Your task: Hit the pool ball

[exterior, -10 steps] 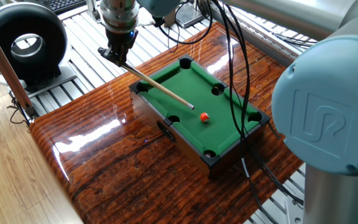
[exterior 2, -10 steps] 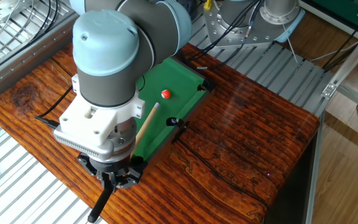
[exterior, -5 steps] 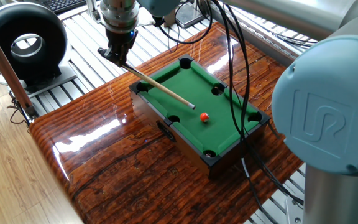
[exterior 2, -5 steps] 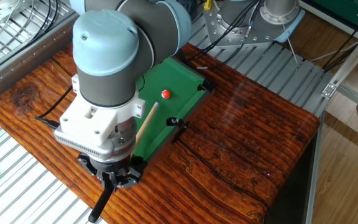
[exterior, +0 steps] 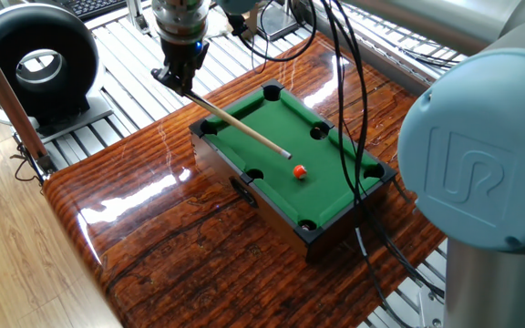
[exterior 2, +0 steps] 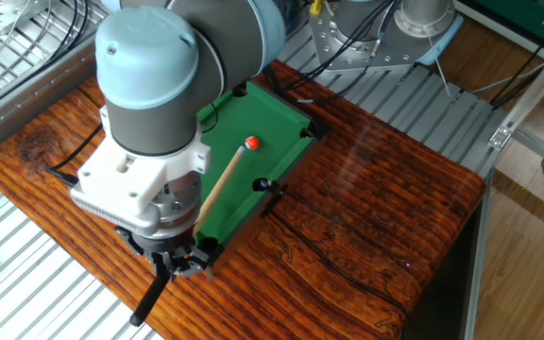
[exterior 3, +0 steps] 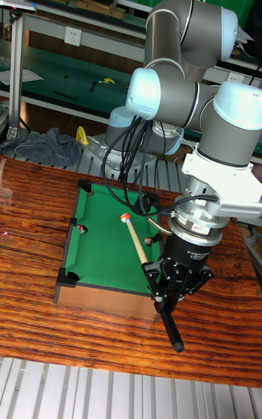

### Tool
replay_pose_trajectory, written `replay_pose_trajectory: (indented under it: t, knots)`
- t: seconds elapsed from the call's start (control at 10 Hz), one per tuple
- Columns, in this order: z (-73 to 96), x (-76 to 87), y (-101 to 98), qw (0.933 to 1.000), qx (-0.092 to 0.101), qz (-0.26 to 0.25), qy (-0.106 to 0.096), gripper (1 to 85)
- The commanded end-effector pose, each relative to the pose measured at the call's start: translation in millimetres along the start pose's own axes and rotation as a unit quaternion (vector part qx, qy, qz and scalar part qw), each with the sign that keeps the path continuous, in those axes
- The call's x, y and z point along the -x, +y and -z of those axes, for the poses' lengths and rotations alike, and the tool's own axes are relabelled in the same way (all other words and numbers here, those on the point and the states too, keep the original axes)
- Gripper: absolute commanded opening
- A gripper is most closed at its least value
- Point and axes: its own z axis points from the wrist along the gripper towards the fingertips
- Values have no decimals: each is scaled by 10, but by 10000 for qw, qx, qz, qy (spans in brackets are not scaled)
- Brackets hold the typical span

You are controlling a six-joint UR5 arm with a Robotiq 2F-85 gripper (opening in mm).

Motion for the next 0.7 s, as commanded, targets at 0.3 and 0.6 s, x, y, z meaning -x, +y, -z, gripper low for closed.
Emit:
replay_pose_trajectory:
  t: [0.3, 0.6]
  knots:
    - [99, 106, 19, 9993, 79, -241, -268, 13]
    - [105, 193, 15, 9987, 30, -233, -454, 13]
